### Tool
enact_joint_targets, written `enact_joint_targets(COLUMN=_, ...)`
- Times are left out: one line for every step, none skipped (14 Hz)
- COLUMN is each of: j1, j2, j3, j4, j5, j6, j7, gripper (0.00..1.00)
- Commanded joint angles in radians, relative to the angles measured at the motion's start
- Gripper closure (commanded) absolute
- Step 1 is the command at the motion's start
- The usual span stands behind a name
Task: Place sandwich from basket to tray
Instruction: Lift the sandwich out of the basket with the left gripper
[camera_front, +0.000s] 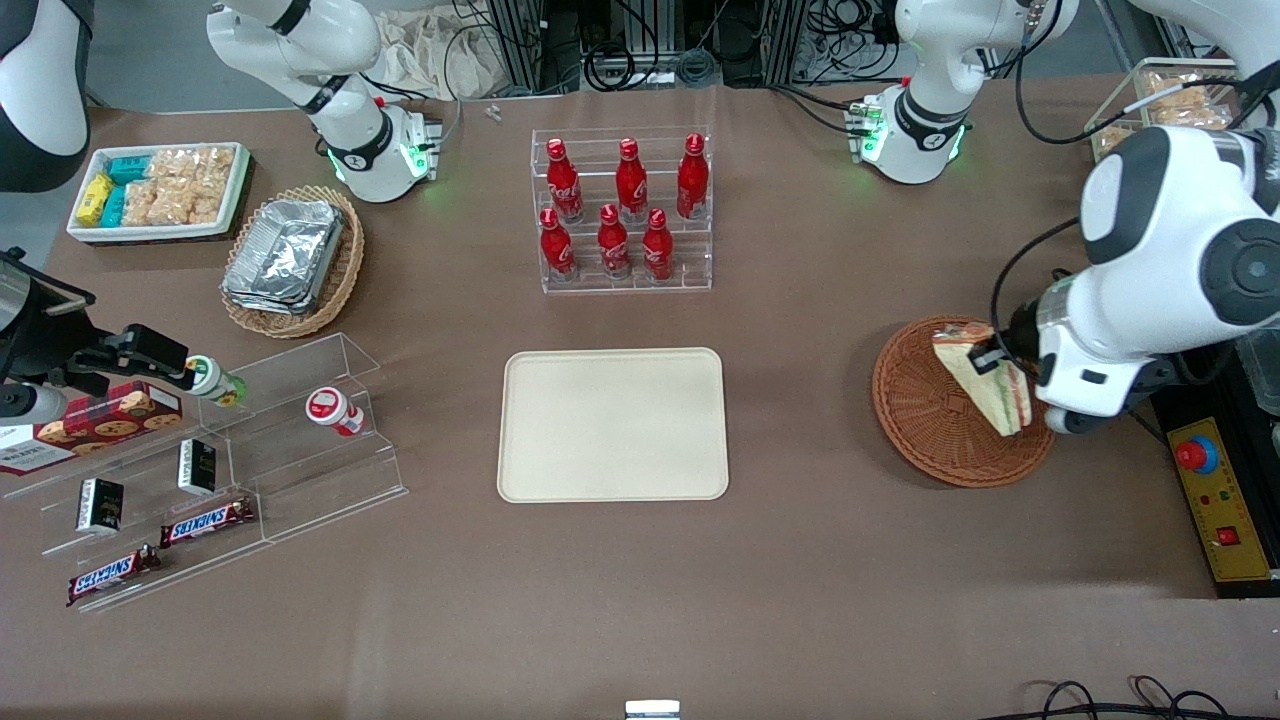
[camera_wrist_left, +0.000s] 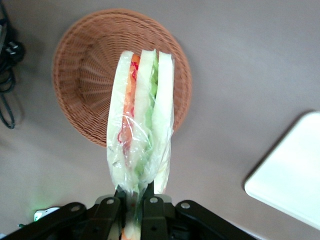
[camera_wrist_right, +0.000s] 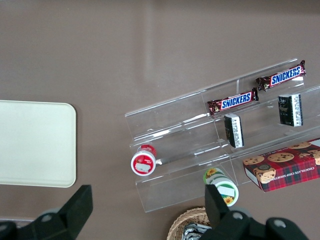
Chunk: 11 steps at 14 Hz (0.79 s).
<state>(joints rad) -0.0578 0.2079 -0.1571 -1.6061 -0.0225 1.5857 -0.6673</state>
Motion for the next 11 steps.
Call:
enact_joint_targets(j1=-0.080, j2=0.027, j3=-0.013, j4=0.048, j5=-0.001, j6=-0.035, j7=-0.046, gripper=1.00)
enact_joint_targets(j1=-0.118, j2=0.030, j3=-0.015, j4=0.060, j5=-0.001, j6=-0.033, j7=-0.052, gripper=1.00)
enact_joint_targets(j1=-0.155, j2=0.042, j3=-0.015, j4=0.070, j5=0.001, j6=-0.032, j7=-0.055, gripper=0.99)
enact_joint_targets(j1=-0.184, j2=0.050, j3=-0.015, j4=0.081, j5=-0.001, j6=-0.027, j7=-0.054, gripper=0.96)
enact_joint_targets(j1=-0.200, j2=0.056, j3=-0.016, j4=0.083, j5=-0.008, j6=-0.018, j7=-0.045, gripper=0.96)
enact_joint_targets(j1=-0.221, j2=0.074, j3=-0.018, j4=0.089, j5=-0.010, j6=-0.010, j7=-0.045, gripper=0.93)
enact_joint_targets(j1=-0.250, j2=0.083, j3=-0.019, j4=0.095, j5=-0.008, j6=0.006, j7=-0.045, gripper=0.93)
enact_joint_targets(j1=-0.287, j2=0.097, j3=-0.019, j4=0.097, j5=-0.002, j6=0.040, j7=-0.043, gripper=0.93)
enact_joint_targets(j1=-0.319, j2=0.116, j3=-0.019, j4=0.097, j5=-0.002, j6=0.080, j7=-0.044, gripper=0.93)
enact_joint_targets(j1=-0.348, j2=0.145, j3=-0.019, j4=0.097, j5=-0.007, j6=0.117, j7=-0.057, gripper=0.93)
enact_joint_targets(j1=-0.385, j2=0.172, j3=-0.019, j4=0.100, j5=-0.005, j6=0.149, j7=-0.061, gripper=0.93)
